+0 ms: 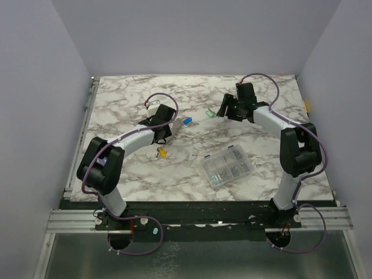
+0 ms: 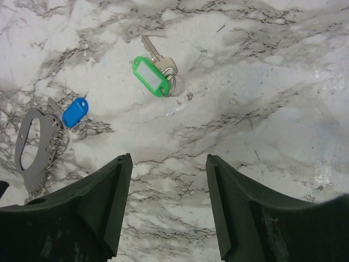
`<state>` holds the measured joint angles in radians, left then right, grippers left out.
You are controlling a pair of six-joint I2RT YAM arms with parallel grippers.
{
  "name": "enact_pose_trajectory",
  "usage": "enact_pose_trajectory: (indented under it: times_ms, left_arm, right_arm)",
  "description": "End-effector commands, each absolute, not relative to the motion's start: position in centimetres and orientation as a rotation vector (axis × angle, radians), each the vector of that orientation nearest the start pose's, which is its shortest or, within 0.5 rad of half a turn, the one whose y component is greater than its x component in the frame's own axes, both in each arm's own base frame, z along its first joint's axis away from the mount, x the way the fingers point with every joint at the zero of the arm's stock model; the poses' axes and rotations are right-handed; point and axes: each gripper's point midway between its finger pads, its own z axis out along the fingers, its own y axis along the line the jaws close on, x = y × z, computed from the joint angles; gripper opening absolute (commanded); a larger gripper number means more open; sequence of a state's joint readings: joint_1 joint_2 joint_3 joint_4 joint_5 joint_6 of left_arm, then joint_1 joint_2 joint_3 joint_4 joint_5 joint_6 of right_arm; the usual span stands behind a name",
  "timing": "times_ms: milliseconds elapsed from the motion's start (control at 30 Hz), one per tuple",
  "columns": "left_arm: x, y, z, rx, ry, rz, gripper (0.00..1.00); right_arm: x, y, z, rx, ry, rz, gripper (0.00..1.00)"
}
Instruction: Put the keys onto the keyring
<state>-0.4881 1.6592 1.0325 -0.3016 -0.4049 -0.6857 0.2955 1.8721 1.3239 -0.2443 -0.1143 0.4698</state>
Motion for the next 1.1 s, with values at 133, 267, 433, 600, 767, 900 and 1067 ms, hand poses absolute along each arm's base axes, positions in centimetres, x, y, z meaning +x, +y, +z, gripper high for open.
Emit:
enact_pose_trajectory:
  times_ms: [133, 267, 433, 600, 767, 900, 1067]
  left_arm:
    - [38.4, -17.9, 6.0, -0.411, 2.392, 0.004, 0.4]
    - [38.1, -17.7, 5.6, -0.449, 2.383, 0.052, 0.39]
    - [37.5, -16.8, 5.1, -0.474, 2.371, 0.109, 0.36]
    - [37.5, -16.4, 5.4, -0.49, 2.346, 0.124, 0.32]
    - [37.5, -16.5, 4.7, -0.485, 2.356, 0.127, 0.26]
    - [37.4, -16.4, 4.2, -0.481, 2.363, 0.138, 0.25]
    - [37.5, -16.6, 3.5, -0.487, 2.37, 0.129, 0.24]
  right_arm:
    - [45.2, 18.8, 11.5, 0.108, 2.332, 0.568, 0.66]
    - [45.1, 18.9, 12.0, 0.105, 2.32, 0.582, 0.66]
    - [44.9, 19.3, 12.3, 0.095, 2.313, 0.615, 0.66]
    - [44.7, 19.7, 12.2, 0.084, 2.315, 0.64, 0.66]
    - [44.7, 19.9, 12.1, 0.078, 2.318, 0.654, 0.66]
    - [44.6, 19.9, 12.0, 0.077, 2.32, 0.658, 0.66]
    - [44.6, 20.0, 12.0, 0.076, 2.321, 0.665, 0.66]
